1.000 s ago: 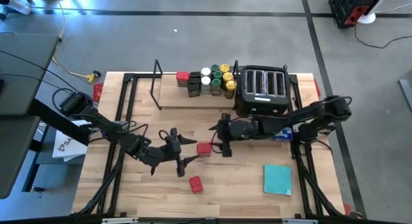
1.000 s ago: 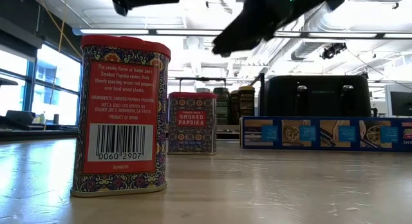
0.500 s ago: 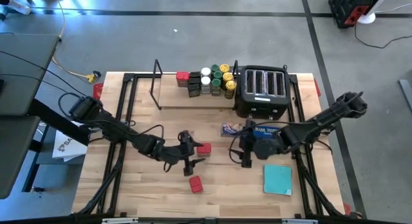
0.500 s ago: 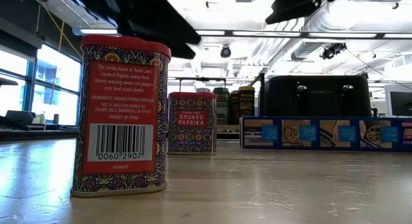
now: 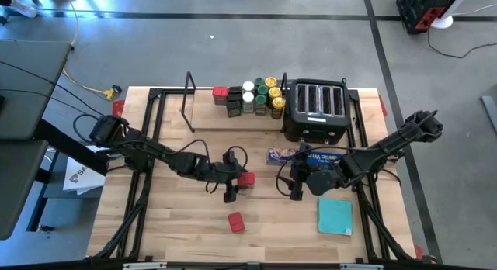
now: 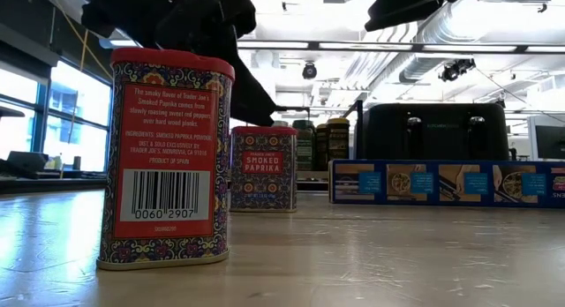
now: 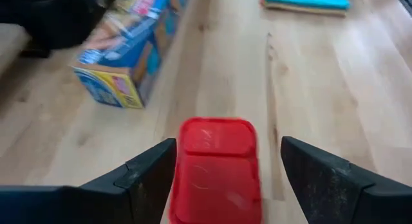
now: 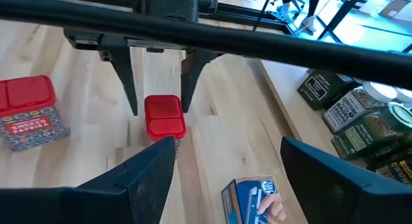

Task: Shelf spices
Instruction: Put the right red seasoning can on the shelf aligned with the other red seasoning can

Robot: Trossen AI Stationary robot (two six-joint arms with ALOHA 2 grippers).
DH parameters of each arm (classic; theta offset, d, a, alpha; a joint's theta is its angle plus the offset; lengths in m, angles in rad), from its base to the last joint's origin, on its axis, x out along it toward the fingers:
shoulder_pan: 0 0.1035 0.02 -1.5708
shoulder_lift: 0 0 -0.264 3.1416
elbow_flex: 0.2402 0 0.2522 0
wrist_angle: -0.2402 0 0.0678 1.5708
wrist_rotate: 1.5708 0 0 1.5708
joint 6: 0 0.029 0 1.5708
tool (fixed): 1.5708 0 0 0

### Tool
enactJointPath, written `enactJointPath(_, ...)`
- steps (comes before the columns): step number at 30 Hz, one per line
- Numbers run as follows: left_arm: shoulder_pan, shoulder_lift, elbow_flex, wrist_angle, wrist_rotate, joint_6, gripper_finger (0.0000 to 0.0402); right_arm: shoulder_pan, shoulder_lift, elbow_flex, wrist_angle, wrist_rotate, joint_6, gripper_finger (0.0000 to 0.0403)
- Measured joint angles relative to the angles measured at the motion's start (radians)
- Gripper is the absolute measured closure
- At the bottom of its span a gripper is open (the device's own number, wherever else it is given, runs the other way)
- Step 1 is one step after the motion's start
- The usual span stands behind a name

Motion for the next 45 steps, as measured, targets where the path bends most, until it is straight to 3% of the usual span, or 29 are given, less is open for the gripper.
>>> enactJointPath(2, 0.006, 0.0, 0.0, -0.005, 0.013, -0.009, 0.0123, -0.007, 0.0, 0.0, 0.0, 0.0, 0.0, 0.0126)
enactJointPath(8, -0.007, 0.0, 0.0, -0.035, -0.074, 0.003, 0.0121, -0.009, 0.0, 0.0, 0.0, 0.0, 0.018, 0.0126)
enactJointPath(24, -0.001, 0.058, 0.0, -0.027, -0.022, 0.029, 0.0121, -0.009, 0.0, 0.0, -0.004, -0.002, 0.019, 0.0126)
enactJointPath(45, -0.001, 0.088, 0.0, 0.048, -0.039, 0.029, 0.0121, -0.009, 0.0, 0.001, -0.013, -0.002, 0.025, 0.0126)
